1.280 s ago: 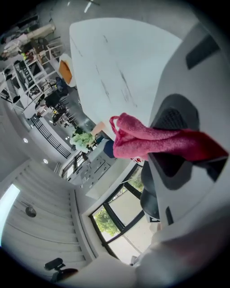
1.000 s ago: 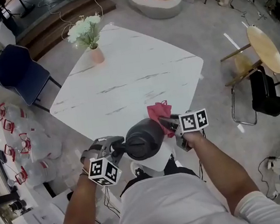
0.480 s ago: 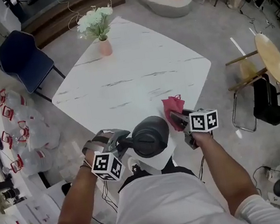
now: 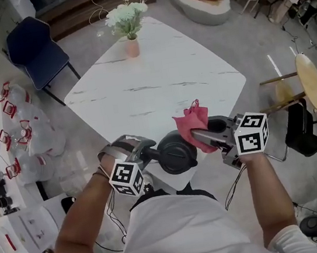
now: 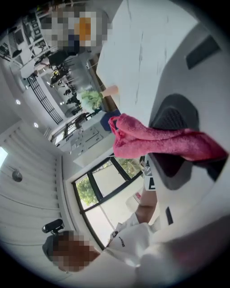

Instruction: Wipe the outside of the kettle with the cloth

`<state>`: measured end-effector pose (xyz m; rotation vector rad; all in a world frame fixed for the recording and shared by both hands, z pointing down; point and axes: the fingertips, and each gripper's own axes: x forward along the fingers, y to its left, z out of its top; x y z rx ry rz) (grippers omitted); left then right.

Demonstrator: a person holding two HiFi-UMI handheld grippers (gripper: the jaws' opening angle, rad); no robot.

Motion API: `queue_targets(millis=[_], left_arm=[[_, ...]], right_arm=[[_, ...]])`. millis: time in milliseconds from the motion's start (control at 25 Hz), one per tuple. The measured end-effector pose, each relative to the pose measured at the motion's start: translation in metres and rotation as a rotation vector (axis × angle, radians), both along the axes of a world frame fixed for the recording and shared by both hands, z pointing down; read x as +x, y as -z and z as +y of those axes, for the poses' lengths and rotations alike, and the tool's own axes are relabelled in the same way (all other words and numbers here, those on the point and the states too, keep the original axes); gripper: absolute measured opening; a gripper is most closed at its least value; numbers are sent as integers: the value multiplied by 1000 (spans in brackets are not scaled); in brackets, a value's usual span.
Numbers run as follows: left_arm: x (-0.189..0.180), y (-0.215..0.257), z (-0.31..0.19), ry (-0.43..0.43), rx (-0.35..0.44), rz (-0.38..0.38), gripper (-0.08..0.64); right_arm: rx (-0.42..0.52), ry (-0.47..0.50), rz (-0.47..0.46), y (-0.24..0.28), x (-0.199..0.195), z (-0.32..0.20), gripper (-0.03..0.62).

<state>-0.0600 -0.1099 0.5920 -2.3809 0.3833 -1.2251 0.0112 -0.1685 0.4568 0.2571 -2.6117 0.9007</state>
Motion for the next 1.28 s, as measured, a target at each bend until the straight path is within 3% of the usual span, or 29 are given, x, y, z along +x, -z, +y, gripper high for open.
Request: queue_targets(millis=[160, 400, 560, 1280], left_arm=[[8, 6, -4, -74, 60, -46, 110], [16, 12, -9, -132, 142, -98, 109], [17, 14, -5, -142, 169, -108, 109], [15, 15, -5, -101, 159, -120, 109]], right_arm=[[2, 99, 3, 3, -24, 19, 109], [-62, 143, 69, -26, -33, 30, 109], [-65, 211, 166, -47, -36, 29, 109], [-90, 445, 362, -112, -52, -8, 109]])
